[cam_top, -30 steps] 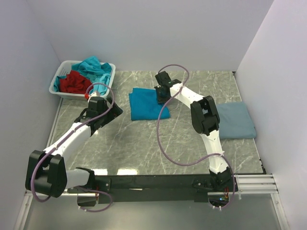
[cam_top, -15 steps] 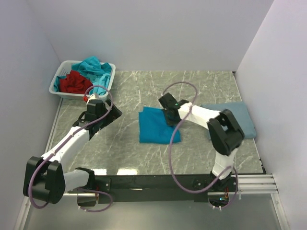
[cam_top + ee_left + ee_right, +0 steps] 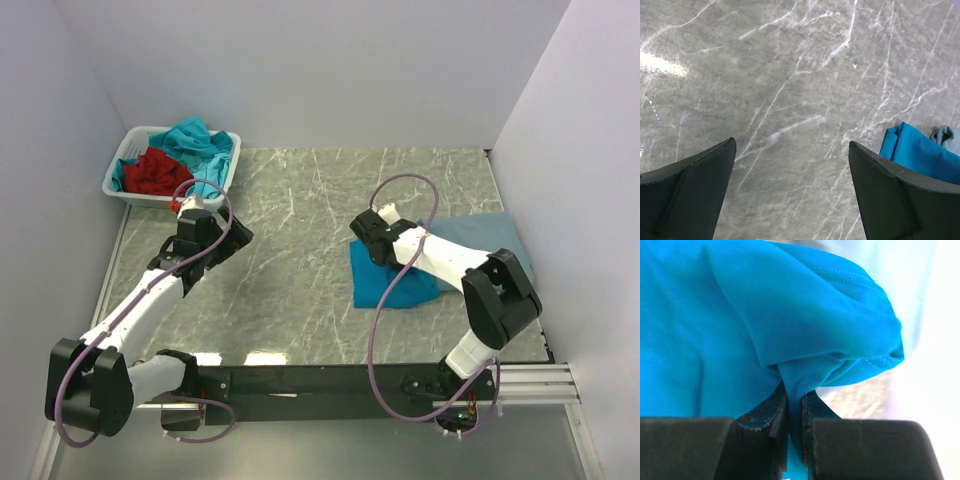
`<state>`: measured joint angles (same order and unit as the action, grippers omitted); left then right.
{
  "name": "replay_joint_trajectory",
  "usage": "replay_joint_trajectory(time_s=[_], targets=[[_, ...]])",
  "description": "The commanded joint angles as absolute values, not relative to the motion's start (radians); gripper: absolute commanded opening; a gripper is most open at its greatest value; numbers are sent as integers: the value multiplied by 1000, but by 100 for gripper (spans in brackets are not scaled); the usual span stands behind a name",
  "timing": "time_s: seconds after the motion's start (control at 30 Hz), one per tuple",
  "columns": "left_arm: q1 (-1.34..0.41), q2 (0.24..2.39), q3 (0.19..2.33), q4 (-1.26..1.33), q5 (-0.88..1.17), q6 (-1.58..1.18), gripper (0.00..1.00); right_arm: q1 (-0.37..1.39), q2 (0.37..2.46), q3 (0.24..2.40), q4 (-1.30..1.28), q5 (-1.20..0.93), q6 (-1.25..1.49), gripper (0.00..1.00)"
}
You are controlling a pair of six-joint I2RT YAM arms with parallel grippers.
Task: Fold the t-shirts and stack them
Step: Neatly place the folded tshirt to the corner
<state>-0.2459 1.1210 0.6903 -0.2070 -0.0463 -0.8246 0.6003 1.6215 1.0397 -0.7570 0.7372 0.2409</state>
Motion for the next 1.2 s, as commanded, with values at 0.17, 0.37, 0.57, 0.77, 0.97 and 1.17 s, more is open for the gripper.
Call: replay_joint_trajectory(time_s=[0.17,0.37,0.57,0.77,0.97,1.17], targets=[[-250,1074,686,-198,-54,-811,99,571,1457,1036,-747,986,111,0],[-250,1069,690,-204,-63,-816,99,534,1361,1049,-735,979,35,0],[-252,1069,692,-204,-63,-813,99,489,1296,1100,-764,939,9,0],[-250,1066,692,-206,-63,-815,99,443,1244,1156,-804,893,-18,0],[-252,1055,693,-207,-66,-815,99,400,1206,1204,-834,805,-35,0],[-250,1057,698,-204,-63,-813,100,344,1183,1212,-804,767,-75,0]])
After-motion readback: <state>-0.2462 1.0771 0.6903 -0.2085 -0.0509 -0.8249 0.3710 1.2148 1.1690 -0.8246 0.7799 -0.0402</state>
